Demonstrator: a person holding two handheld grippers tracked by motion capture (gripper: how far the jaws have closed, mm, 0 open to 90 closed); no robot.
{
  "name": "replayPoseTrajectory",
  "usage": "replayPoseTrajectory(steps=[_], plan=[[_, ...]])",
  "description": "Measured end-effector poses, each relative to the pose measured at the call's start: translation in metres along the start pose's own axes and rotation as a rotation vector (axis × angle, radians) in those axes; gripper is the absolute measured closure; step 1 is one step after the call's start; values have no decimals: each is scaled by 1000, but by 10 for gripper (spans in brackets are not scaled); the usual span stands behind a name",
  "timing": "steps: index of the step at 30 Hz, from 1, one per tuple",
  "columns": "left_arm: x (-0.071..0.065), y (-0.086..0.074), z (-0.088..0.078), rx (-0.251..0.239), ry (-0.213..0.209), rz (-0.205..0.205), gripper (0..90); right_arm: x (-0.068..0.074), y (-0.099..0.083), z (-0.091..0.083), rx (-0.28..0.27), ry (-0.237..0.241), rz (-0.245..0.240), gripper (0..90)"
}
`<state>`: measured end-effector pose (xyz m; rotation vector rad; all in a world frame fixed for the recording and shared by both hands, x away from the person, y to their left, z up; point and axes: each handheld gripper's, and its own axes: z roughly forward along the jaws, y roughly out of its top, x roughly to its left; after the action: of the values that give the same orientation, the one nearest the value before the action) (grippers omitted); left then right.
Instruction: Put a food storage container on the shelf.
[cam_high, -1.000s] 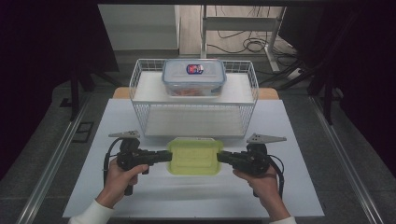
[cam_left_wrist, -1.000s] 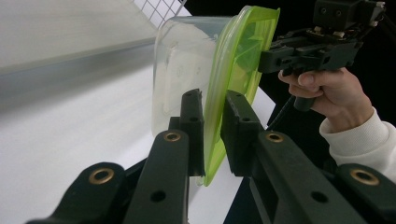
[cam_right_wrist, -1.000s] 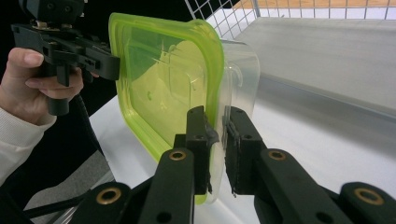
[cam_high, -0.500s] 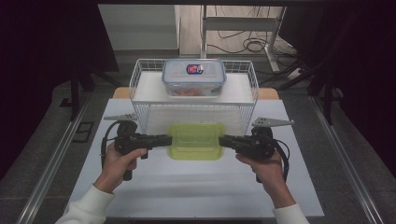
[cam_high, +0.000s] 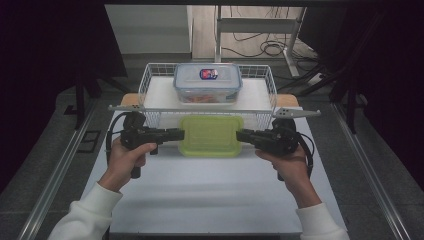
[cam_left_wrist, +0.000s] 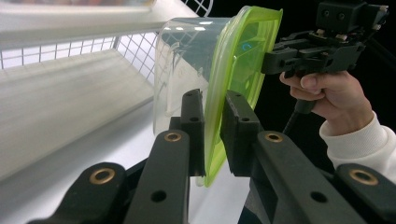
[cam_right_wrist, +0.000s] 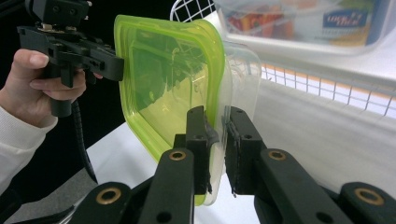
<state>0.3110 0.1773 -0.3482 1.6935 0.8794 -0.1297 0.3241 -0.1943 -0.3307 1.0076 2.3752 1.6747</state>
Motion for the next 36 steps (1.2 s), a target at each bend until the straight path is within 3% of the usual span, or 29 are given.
replayPoseTrajectory(steps=[36], plan=[[6,69,-14,-38,27,39,805,-8,70,3,-36,10,-4,804]])
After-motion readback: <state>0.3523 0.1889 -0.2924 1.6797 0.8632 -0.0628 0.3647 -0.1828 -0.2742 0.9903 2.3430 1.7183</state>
